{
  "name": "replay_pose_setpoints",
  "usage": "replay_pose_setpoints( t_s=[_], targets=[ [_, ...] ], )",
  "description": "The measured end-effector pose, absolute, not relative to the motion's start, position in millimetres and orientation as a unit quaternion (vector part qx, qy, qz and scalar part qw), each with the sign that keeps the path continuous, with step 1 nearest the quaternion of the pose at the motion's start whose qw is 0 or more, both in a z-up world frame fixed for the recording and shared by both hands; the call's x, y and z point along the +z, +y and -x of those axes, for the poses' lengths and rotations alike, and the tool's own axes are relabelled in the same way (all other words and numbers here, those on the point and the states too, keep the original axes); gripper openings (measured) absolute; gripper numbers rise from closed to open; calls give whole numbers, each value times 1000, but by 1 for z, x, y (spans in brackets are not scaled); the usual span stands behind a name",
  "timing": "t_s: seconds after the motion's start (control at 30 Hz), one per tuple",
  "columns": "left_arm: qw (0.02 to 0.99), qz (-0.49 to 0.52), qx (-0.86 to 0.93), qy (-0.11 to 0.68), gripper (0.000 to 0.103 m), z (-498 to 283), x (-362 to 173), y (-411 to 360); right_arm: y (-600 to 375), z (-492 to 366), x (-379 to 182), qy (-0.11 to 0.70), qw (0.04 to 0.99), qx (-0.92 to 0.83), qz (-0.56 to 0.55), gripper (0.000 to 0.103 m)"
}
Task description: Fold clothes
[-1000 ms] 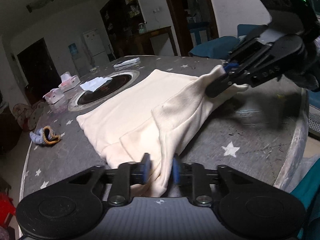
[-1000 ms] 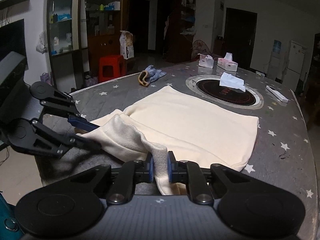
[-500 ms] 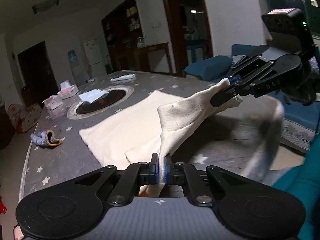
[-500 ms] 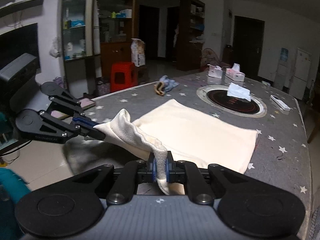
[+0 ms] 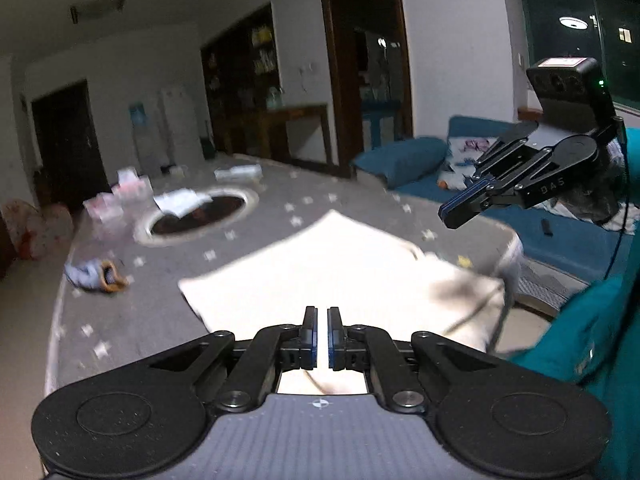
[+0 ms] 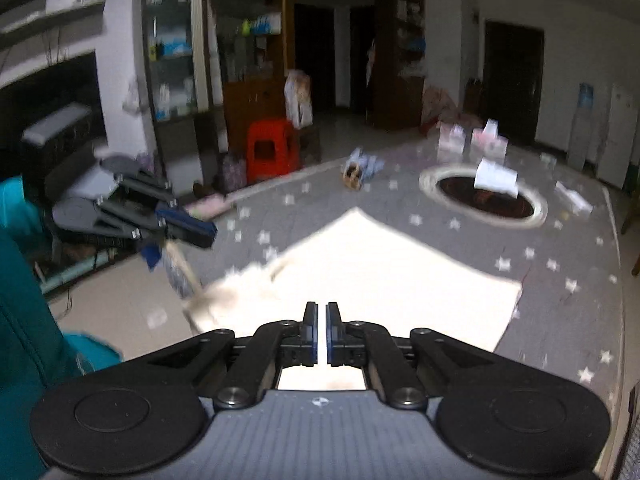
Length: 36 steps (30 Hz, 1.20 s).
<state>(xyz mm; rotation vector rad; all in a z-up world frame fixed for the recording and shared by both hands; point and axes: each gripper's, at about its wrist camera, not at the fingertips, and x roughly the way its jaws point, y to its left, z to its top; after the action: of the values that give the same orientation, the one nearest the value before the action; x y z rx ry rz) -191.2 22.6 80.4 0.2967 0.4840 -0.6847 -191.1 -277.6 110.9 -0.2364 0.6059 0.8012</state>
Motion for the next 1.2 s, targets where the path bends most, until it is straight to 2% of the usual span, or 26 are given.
replay_pose_setpoints(
  t_s=[0.13, 0.23, 0.37, 0.4, 0.67, 0.77, 0.87, 1.0, 1.2],
  targets=[
    [893, -154, -328, 267, 9, 191, 65, 24, -279, 194, 97, 314, 861, 380, 127, 8],
    [891, -152, -316, 289, 18, 192, 55, 26, -281, 197, 89, 327, 855, 380, 132, 11],
    [882, -157, -322, 305, 22, 197, 45, 22, -281, 196, 81, 338, 849, 381, 139, 16],
    [879, -159, -327, 308, 23, 199, 43, 20, -281, 195, 79, 340, 848, 380, 142, 20],
    [861, -167, -350, 330, 25, 217, 23, 10, -284, 208, 63, 356, 844, 373, 150, 25],
    [856, -178, -353, 334, 35, 225, 14, 7, -286, 218, 55, 362, 842, 367, 157, 28],
    [847, -176, -361, 347, 37, 227, 2, 2, -285, 230, 47, 359, 840, 363, 181, 34],
    [834, -148, -375, 377, 42, 220, -16, -8, -283, 245, 44, 349, 840, 365, 200, 39],
    [817, -13, -392, 424, 51, 199, -31, -3, -281, 262, 41, 331, 841, 365, 224, 44]
  ],
)
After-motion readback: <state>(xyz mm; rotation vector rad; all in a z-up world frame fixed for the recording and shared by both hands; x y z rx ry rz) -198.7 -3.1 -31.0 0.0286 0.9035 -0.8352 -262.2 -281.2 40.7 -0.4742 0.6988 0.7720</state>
